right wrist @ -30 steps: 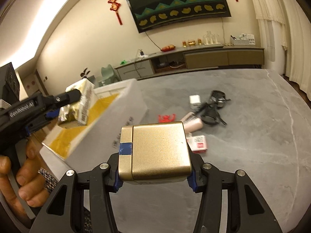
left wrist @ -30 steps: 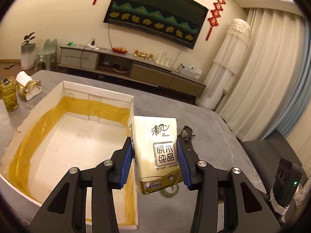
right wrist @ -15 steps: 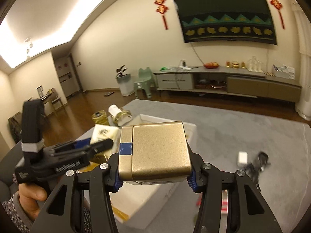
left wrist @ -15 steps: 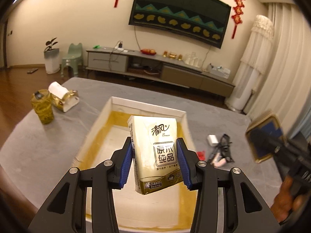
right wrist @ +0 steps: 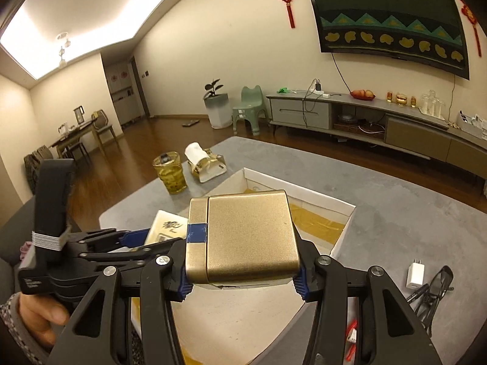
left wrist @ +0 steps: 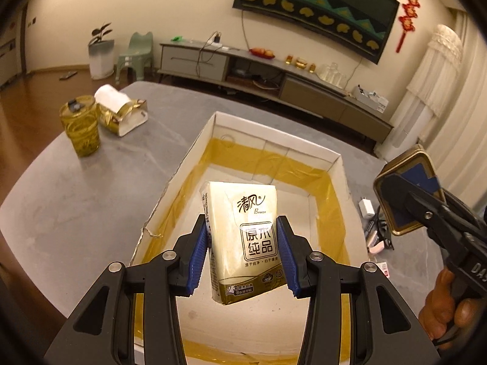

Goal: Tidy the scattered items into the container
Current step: 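Carry the tissue pack and gold tin over the white box with both grippers, then open both grippers to drop the tissue pack and gold tin into the box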

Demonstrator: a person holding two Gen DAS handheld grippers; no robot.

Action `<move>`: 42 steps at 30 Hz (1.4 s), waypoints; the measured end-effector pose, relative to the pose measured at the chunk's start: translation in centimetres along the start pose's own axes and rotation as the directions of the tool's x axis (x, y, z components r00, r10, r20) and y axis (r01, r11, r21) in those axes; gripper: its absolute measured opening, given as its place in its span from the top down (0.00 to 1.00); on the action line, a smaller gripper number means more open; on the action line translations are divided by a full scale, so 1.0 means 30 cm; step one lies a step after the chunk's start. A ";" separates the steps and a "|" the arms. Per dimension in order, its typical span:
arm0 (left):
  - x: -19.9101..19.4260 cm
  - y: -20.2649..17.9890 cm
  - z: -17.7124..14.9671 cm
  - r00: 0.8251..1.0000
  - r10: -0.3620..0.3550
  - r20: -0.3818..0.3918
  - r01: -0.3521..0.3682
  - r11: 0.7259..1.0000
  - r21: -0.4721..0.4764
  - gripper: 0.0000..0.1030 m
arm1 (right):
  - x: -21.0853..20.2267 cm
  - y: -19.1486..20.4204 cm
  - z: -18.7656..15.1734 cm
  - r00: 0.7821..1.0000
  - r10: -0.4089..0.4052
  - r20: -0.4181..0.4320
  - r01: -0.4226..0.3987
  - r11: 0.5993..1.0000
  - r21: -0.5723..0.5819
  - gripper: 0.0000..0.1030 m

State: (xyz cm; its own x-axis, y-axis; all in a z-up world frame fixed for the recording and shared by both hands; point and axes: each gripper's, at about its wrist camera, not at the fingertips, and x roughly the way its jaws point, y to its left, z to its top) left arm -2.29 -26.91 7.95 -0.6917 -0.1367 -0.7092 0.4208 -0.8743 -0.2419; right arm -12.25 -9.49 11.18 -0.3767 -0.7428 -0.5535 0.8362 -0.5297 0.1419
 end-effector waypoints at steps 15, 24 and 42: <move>0.102 -0.040 -0.016 0.991 0.036 -0.132 -0.034 0.999 0.019 0.55 | 0.247 -0.008 0.080 0.957 -0.046 -0.288 0.038 0.999 -0.033 0.49; 0.086 -0.088 -0.012 0.984 0.171 -0.042 -0.165 0.980 0.114 0.55 | 0.285 0.009 0.077 0.932 -0.075 -0.354 0.050 0.996 -0.079 0.49; 0.106 -0.068 0.006 0.987 0.148 -0.064 -0.143 0.987 0.076 0.55 | 0.317 0.024 0.070 0.927 -0.122 -0.354 0.089 0.990 -0.108 0.49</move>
